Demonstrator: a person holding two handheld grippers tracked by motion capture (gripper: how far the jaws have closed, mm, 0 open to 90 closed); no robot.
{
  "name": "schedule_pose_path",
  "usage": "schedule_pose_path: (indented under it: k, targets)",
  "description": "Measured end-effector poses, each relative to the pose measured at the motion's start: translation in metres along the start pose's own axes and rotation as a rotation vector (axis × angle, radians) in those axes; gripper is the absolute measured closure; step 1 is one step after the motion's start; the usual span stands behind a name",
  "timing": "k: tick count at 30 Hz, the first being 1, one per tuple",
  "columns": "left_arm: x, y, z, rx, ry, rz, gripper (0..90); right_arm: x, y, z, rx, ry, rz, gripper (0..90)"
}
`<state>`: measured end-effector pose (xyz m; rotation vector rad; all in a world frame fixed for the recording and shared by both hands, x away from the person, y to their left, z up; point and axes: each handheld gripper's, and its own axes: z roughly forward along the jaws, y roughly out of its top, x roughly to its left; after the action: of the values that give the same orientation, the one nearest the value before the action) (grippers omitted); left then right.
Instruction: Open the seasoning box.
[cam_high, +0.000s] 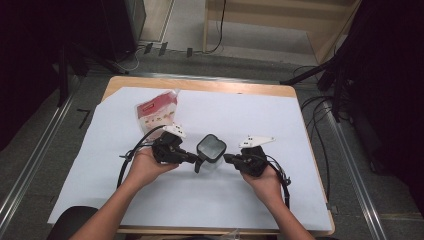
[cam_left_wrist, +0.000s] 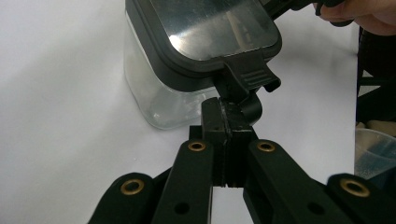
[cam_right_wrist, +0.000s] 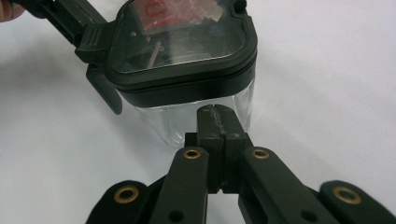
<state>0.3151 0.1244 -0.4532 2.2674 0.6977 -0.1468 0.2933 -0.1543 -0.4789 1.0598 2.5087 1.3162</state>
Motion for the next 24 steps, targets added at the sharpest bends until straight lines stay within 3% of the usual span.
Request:
schedule_pose_path:
  k: [3,12,24]
  targets:
    - [-0.001,0.000,0.002,0.003,0.007,-0.019,90.0,0.000,0.000,0.000,-0.001,-0.009,0.009,90.0]
    - [-0.010,0.003,0.009,0.002,0.014,-0.002,90.0,-0.003,0.004,0.004,-0.022,-0.050,0.033,90.0]
    - [-0.023,0.009,0.024,-0.020,-0.039,-0.003,90.0,-0.012,0.007,0.009,-0.042,-0.087,0.070,90.0]
